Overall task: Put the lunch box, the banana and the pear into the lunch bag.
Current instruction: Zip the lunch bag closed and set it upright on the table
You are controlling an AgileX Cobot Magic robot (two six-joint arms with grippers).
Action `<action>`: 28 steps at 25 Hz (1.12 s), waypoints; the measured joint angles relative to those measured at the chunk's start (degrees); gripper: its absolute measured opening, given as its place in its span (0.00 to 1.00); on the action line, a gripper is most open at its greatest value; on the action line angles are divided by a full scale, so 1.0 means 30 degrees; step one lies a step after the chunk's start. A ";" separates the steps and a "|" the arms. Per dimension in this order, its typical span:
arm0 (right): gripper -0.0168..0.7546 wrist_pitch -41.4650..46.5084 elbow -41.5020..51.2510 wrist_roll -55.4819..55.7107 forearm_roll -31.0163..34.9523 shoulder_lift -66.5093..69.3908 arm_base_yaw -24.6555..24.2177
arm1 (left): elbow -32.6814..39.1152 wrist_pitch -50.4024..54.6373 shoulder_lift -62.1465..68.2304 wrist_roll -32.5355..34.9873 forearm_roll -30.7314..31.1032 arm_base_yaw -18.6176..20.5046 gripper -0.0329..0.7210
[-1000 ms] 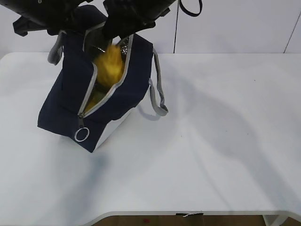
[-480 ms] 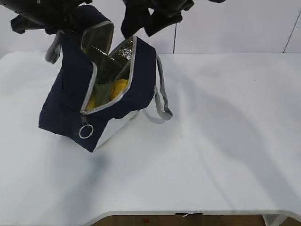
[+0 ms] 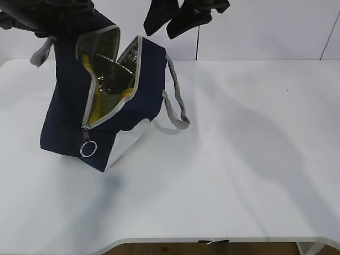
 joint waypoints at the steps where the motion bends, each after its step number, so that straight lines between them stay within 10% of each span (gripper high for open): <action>1: 0.56 0.0000 0.0000 0.0030 0.0143 0.0105 0.0000 | 0.0000 0.0040 0.0000 0.0000 0.0175 0.0000 0.04; 28: 0.50 0.0000 0.0000 0.2281 0.1267 0.3186 -0.0399 | 0.0000 0.0449 0.0000 0.0000 0.0859 0.0000 0.04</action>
